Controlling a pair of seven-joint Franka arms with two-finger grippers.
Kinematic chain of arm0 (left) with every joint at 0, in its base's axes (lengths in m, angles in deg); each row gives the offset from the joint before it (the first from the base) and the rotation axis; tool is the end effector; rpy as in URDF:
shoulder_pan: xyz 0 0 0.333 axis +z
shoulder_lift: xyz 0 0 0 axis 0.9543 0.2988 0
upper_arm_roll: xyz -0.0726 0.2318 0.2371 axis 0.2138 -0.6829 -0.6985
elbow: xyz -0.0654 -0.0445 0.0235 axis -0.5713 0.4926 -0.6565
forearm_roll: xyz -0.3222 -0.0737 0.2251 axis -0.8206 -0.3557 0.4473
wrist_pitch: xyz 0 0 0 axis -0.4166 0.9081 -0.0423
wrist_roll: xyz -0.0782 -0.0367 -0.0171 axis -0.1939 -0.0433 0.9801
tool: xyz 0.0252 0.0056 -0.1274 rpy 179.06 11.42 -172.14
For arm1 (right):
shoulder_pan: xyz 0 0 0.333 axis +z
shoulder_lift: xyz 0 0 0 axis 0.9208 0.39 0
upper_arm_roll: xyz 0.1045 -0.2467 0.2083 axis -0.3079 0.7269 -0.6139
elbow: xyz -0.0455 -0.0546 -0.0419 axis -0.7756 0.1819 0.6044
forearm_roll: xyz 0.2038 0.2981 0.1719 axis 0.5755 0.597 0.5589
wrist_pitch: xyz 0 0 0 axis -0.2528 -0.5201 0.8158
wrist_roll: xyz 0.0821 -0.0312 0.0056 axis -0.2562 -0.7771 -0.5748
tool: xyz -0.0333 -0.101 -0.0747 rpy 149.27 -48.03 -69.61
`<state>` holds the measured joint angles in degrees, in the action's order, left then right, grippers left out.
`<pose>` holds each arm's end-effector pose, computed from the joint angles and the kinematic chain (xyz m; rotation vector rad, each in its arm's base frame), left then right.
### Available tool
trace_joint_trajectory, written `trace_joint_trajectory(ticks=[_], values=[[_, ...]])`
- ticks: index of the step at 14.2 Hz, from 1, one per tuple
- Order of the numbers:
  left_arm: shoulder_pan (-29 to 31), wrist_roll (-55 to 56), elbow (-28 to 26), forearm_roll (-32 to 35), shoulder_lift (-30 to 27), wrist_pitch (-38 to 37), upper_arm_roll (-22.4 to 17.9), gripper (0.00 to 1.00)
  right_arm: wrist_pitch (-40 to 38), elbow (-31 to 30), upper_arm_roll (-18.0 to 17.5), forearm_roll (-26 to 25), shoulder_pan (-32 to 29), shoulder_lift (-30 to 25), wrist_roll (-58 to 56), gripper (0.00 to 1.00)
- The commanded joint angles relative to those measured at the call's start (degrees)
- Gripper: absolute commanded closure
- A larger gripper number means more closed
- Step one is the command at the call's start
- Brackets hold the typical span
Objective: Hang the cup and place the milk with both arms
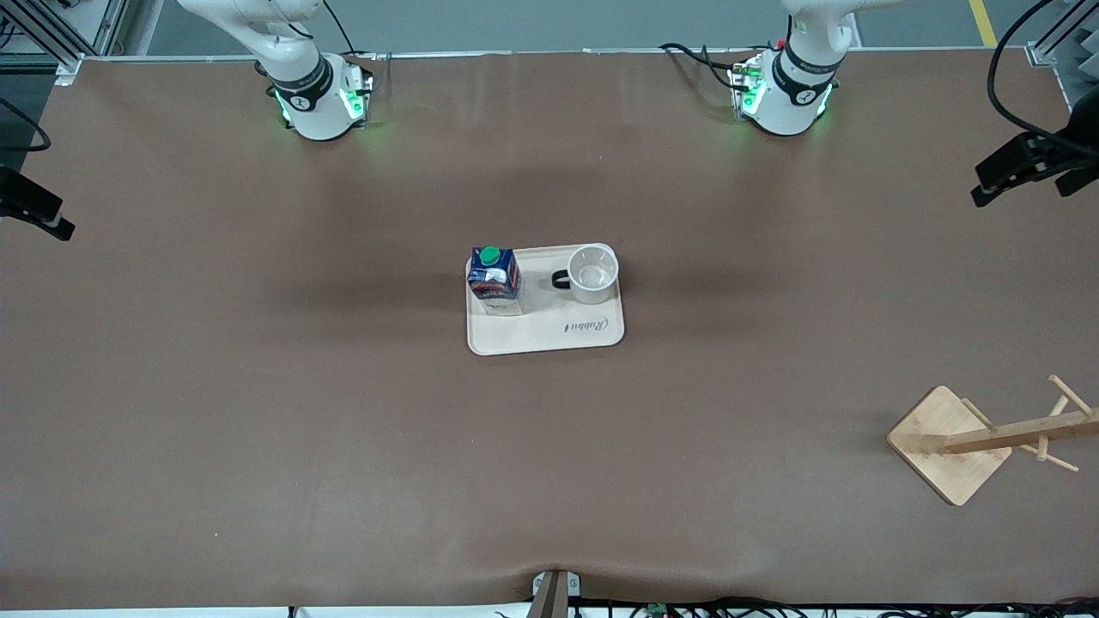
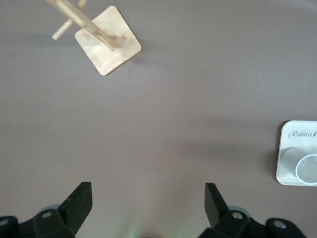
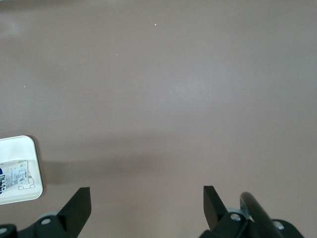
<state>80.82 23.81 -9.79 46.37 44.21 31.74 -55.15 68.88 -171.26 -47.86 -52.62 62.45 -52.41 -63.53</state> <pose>0.5416 -0.0273 0.6661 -3.1023 -0.1053 0.0007 0.5588 -0.0638 0.6594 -3.1278 0.1101 -0.1133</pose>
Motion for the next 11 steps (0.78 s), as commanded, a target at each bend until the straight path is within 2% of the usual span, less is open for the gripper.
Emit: trace_joint_trajectory(ticks=[1, 3, 6, 11], values=[[-2.0, -1.4, 0.1, -0.5, 2.4, -1.0, 2.4, 0.0, 0.4, 0.6, -0.3, 0.2, -0.2, 0.2, 0.9, 0.0], [-3.4, -5.4, 0.3, -0.5, 6.4, -1.0, 4.9, 0.0, 1.2, 0.6, -0.3, 0.1, -0.2, 1.0, 0.9, 0.0], [-6.7, -5.2, 0.5, 0.1, 12.1, 1.0, 8.5, 0.0, 1.7, 0.6, -0.3, 0.1, -0.1, 2.0, 0.9, 0.0], [-18.9, -6.0, 0.3, 0.4, 18.7, 4.4, 9.2, 0.0, 2.7, 0.6, -0.3, 0.1, 0.2, 3.0, 0.8, 0.0]])
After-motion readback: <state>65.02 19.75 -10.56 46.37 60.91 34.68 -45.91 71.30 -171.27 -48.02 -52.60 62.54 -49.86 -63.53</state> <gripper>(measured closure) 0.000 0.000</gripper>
